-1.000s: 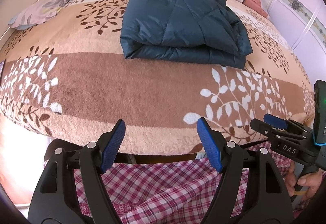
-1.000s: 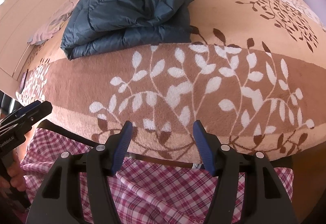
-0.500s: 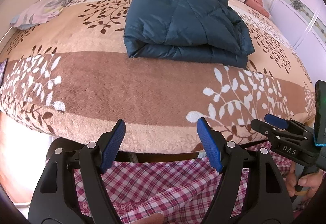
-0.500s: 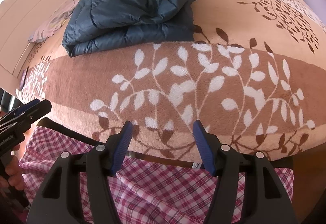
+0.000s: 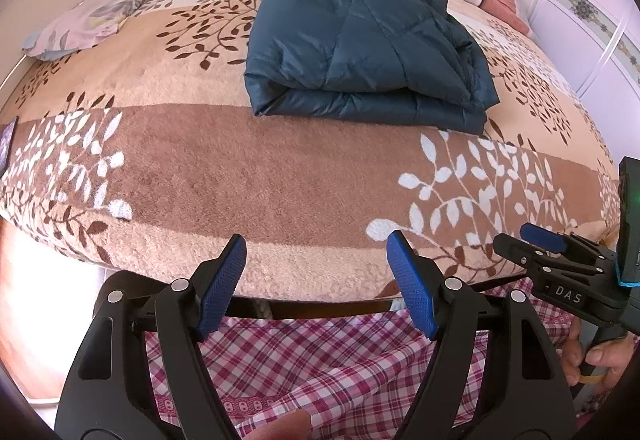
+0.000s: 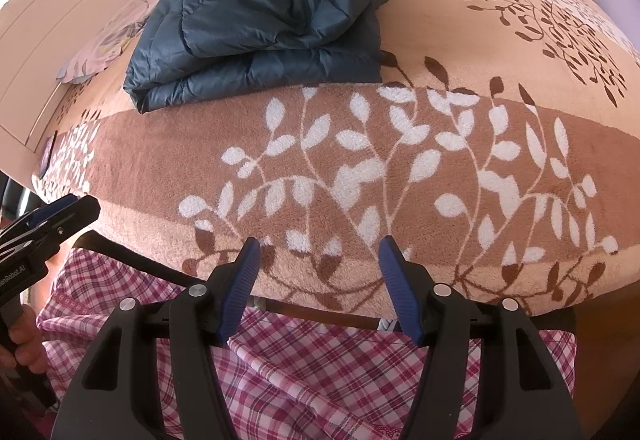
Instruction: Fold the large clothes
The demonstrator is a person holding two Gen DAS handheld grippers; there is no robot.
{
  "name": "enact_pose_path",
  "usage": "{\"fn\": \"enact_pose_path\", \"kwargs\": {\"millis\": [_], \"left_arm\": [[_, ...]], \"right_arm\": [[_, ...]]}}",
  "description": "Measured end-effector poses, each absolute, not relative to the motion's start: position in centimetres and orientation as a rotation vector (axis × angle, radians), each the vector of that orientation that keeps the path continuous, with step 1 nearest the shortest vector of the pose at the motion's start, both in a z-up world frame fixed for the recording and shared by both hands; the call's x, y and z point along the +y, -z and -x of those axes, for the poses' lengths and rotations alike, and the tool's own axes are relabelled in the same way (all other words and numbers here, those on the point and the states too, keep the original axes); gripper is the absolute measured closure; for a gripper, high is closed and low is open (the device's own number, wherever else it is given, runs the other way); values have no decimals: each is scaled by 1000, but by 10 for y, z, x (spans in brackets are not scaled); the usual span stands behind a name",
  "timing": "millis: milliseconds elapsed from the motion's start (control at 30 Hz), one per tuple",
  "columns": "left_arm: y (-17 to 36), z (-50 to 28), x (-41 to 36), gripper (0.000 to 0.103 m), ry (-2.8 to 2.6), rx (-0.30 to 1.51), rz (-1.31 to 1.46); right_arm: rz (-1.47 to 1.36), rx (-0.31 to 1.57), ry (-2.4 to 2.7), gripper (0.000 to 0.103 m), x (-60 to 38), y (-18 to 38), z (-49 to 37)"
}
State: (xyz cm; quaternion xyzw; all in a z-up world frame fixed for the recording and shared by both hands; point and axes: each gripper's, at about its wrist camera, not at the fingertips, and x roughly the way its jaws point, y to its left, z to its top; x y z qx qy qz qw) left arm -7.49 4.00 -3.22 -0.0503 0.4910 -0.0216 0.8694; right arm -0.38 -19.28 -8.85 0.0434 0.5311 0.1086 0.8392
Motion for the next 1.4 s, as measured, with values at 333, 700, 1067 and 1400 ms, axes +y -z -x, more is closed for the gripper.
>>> {"fn": "enact_pose_path", "kwargs": {"millis": [333,700,1067,1400], "left_arm": [[29,75,40,31,45,1020,102],[28,76,40,31,43,1017,101],[28,76,41,31,43,1017,100],[29,77,39,31,42,1017,102]], "right_arm": [[-91,1122,-230,42,-193,88,5],[-91,1120,-228,42,-191,88,5],[-93,1120,-226,42,-191,88,5],[-93,1120,-225,42,-191,88,5]]}}
